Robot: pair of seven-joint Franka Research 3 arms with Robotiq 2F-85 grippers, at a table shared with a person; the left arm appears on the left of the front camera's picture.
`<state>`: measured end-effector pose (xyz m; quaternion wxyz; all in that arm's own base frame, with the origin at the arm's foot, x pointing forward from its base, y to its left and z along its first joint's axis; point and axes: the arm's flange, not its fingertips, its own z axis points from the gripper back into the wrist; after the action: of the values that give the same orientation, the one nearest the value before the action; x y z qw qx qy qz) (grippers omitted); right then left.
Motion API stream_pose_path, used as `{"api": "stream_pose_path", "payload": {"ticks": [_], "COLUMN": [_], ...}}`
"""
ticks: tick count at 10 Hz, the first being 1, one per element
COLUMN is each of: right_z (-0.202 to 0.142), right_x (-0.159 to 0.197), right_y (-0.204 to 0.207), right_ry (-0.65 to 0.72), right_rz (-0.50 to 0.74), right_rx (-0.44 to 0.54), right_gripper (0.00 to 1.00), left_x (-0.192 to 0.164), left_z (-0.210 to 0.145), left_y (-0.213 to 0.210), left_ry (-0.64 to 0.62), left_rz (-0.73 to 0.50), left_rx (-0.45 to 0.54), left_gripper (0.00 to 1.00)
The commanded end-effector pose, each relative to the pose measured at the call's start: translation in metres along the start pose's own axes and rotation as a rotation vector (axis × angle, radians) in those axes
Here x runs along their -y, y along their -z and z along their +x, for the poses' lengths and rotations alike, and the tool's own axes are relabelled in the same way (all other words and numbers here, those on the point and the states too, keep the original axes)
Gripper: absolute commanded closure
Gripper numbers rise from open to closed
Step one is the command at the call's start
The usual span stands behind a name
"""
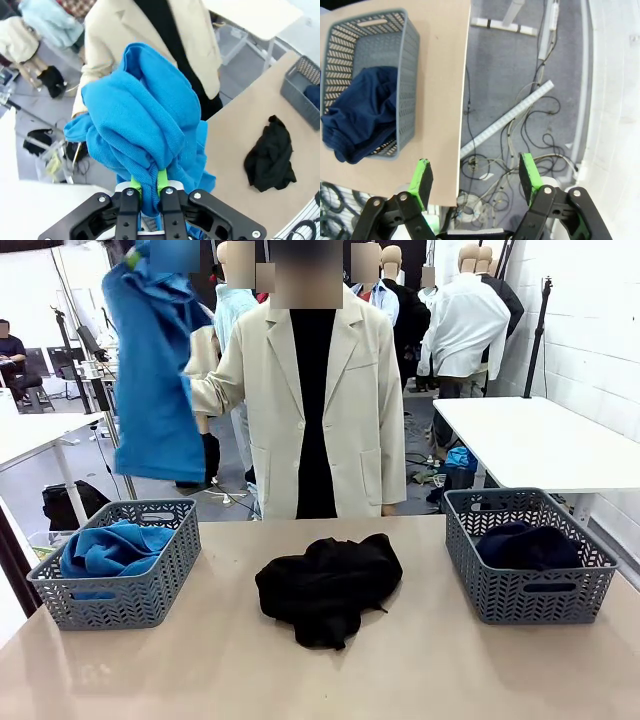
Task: Sort the tops and bottoms.
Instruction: Sort the clothes according to human instructions.
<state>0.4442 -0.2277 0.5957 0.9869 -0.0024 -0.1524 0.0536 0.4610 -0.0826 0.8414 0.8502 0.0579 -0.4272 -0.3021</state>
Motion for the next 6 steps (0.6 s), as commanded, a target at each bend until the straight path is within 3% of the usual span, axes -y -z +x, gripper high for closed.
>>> {"api": "stream_pose_path", "payload": {"ticks": [1, 3, 5, 6], "right_z": [-0.001, -0.001, -0.001, -0.001], "right_x": [-0.002, -0.002, -0.002, -0.002], "right_y": [0.0, 0.0, 0.0, 0.0], "right_ry": [-0.011, -0.011, -0.011, -0.011], "right_rz": [-0.012, -0.012, -0.012, -0.012], "right_rx": [-0.013, -0.013, -0.013, -0.013], "right_gripper": [0.14, 0.14, 0.14, 0.14], "left_x": [0.002, -0.005, -0.01, -0.02], "left_z": [-0.063, -0.114, -0.148, -0.122], "left_y": [0.012, 0.017, 0.049, 0.032], "left_ry": [-0.138, -0.192, -0.202, -0.191], "left_rz": [0.054, 0.091, 0.112, 0.049], "left_rx": [-0.003, -0.059, 0.029, -0.075], "left_gripper": [1.0, 1.0, 1.0, 1.0]}}
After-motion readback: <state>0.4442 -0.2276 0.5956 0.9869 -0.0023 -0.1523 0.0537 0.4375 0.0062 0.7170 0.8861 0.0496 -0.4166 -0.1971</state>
